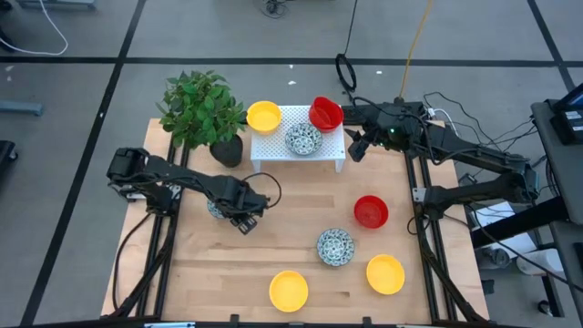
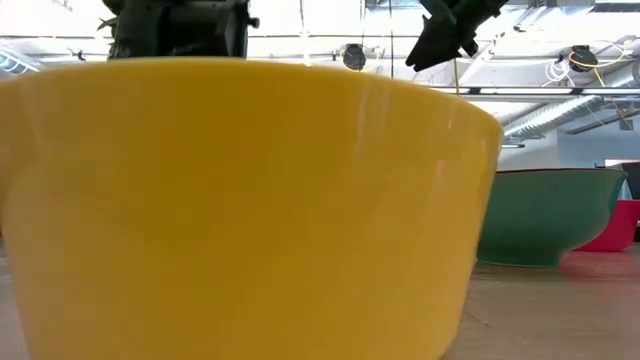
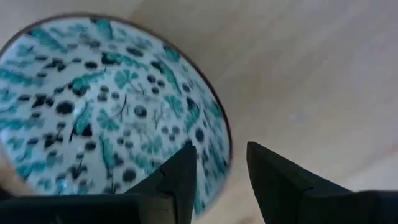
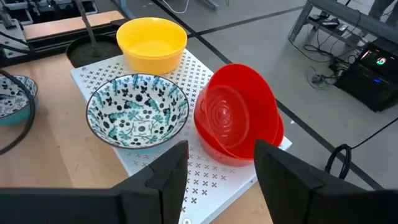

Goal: Pick & Place Mini bowls
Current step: Stack the left blue patterned bowl on the blue patterned bowl on the shelf

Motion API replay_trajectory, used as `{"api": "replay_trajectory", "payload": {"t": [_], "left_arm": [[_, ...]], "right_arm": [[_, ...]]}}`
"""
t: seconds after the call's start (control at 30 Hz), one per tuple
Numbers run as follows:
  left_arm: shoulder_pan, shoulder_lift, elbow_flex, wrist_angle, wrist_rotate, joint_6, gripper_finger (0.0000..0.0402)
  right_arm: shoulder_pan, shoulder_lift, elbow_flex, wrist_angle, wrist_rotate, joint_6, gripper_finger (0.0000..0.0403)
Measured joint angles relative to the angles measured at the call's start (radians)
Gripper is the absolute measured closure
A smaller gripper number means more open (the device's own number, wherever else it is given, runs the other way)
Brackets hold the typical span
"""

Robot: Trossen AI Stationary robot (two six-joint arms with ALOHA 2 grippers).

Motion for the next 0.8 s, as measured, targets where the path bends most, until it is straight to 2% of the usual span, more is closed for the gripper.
{"api": "replay_trajectory", "payload": {"t": [0.2, 0.33, 0.43, 0.6, 0.8], "left_arm": [[0.013, 0.001, -0.062, 0.037, -0.086, 0.008, 0.0256], [0.008, 0.001, -0.065, 0.05, -0.127, 0.094, 0.0265], [-0.003, 0.001, -0.065, 0.095, -0.127, 0.167, 0.0296], [-0.014, -0.005, -0.064, 0.165, -0.095, 0.238, 0.0381], [-0.032, 0.001, -0.021, 0.209, -0.057, 0.272, 0.0375]], "right_arm": [[0.0, 0.0, 0.0, 0.0, 0.0, 0.0, 0.0234], [0.0, 0.0, 0.0, 0.0, 0.0, 0.0, 0.0235], [0.0, 0.0, 0.0, 0.0, 0.0, 0.0, 0.0236], [0.0, 0.0, 0.0, 0.0, 0.001, 0.0, 0.0237], [0.0, 0.0, 0.0, 0.018, 0.002, 0.0, 0.0239]]}}
